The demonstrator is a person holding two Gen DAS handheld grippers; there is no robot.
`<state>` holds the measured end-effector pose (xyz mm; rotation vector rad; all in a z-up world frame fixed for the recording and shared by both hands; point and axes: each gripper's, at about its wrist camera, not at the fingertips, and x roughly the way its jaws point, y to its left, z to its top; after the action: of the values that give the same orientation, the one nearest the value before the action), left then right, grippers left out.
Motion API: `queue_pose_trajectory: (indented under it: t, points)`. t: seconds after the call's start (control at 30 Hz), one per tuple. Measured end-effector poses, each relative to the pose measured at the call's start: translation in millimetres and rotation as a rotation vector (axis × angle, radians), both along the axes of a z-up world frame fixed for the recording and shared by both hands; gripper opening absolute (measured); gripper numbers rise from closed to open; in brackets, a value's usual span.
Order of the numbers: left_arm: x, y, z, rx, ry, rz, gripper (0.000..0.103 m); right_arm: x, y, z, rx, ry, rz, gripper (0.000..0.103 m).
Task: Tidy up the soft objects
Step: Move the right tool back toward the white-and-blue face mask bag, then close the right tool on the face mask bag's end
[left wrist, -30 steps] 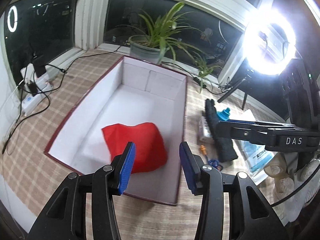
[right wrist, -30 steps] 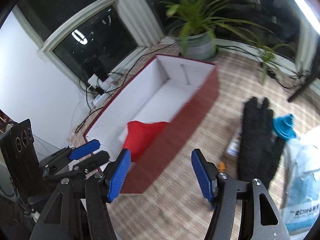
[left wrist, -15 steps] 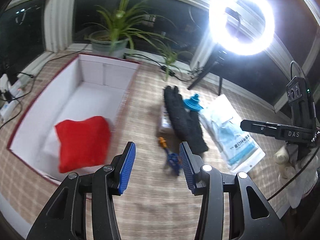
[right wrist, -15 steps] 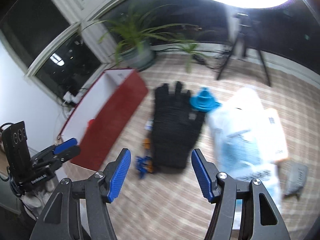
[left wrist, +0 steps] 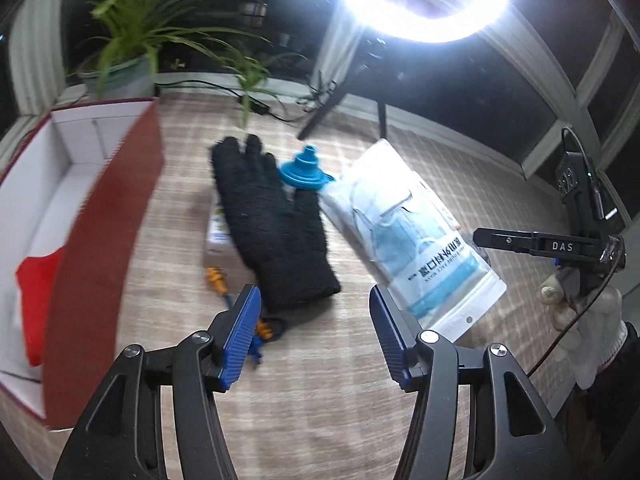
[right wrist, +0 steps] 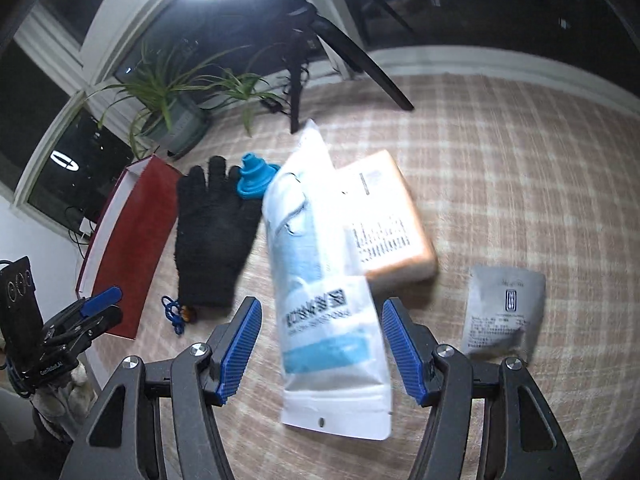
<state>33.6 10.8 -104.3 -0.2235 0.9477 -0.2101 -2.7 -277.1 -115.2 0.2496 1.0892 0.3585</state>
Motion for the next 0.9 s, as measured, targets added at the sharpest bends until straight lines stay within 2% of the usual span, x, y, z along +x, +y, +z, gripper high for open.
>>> queue_pose_trajectory:
  t: [0.23, 0.4, 0.47, 0.6, 0.73, 0.8, 0.9]
  points:
    - [14, -19, -6, 0.011, 0.02, -0.034, 0.056, 8, -2, -18, 0.053, 0.043, 0.028, 0.059]
    - [19, -18, -9, 0.007, 0.031, -0.031, 0.056, 13, 5, -20, 0.043, 0.05, 0.041, 0.059]
    - [20, -16, -11, 0.003, 0.035, -0.028, 0.056, 15, 5, -19, 0.039, 0.054, 0.04, 0.054]
    - [21, -14, -14, -0.006, 0.044, -0.022, 0.056, 21, -2, -23, 0.037, 0.071, 0.024, 0.053]
    - [20, -13, -15, -0.004, 0.044, -0.021, 0.056, 26, -8, -32, 0.09, 0.106, 0.019, 0.053]
    - [20, -12, -14, -0.004, 0.042, -0.018, 0.056, 27, -7, -34, 0.118, 0.121, 0.028, 0.042]
    - [20, -8, -13, -0.008, 0.04, -0.009, 0.056, 25, -1, -31, 0.117, 0.12, 0.043, 0.035]
